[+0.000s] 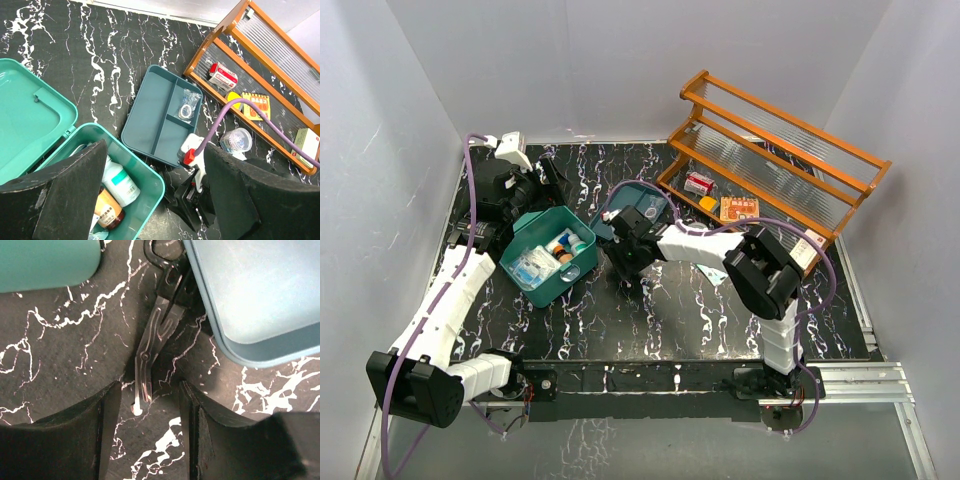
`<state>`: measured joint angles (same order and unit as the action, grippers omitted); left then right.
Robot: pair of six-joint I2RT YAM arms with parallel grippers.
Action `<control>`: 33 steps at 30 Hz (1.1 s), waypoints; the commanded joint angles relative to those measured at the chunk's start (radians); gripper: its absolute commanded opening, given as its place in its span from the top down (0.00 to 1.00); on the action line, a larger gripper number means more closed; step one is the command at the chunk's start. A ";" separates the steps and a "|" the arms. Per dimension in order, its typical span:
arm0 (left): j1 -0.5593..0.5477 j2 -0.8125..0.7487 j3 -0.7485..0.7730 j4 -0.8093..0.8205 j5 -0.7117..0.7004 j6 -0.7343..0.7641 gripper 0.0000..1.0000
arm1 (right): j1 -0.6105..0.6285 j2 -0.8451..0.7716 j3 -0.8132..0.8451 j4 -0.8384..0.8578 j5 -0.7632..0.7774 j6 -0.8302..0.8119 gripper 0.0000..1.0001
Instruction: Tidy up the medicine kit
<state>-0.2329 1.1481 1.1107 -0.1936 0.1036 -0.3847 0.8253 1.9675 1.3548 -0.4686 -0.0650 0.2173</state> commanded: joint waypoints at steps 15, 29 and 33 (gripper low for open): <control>0.000 -0.054 0.022 -0.010 -0.025 0.020 0.23 | 0.069 0.057 0.032 0.002 0.212 0.022 0.85; 0.000 -0.061 0.002 0.000 -0.021 0.017 0.23 | 0.069 -0.173 -0.160 -0.129 0.061 -0.057 0.76; -0.001 -0.060 0.007 0.001 -0.020 0.017 0.23 | 0.068 -0.126 -0.098 -0.120 0.122 -0.003 0.62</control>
<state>-0.2329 1.1271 1.1107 -0.2028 0.0883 -0.3771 0.8940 1.8378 1.1984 -0.5911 0.0135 0.1844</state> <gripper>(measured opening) 0.766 0.341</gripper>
